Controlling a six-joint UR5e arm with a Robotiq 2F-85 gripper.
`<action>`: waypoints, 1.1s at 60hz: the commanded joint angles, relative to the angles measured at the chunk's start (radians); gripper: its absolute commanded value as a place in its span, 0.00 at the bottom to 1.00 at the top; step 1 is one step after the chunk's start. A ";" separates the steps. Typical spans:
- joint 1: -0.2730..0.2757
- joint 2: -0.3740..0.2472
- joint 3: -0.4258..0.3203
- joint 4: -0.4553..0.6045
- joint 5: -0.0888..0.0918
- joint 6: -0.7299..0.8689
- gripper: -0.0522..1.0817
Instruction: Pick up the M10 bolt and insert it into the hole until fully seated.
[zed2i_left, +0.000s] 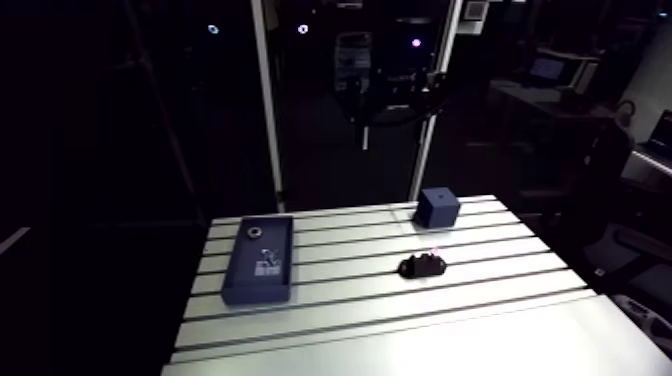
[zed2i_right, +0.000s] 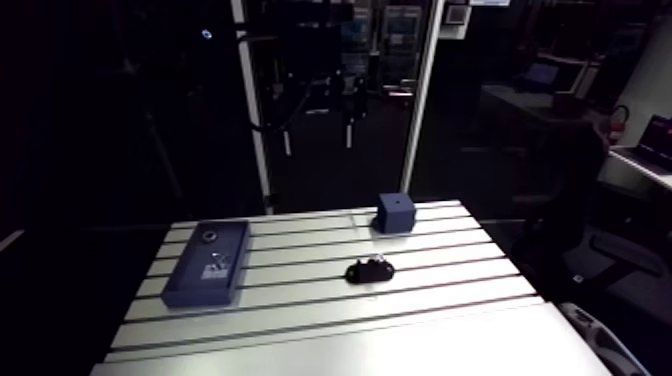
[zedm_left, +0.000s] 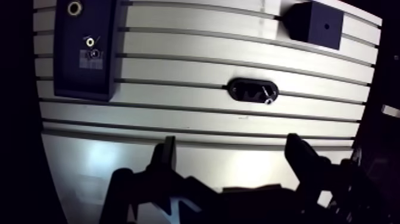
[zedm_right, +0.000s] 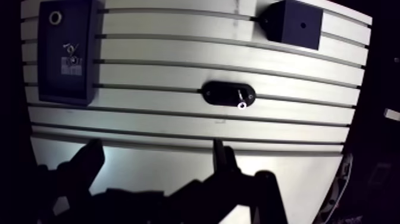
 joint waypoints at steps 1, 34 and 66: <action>-0.081 -0.034 0.120 -0.158 0.004 -0.063 0.05; -0.116 -0.011 0.234 -0.339 0.030 -0.053 0.05; -0.162 0.035 0.314 -0.442 0.048 -0.060 0.05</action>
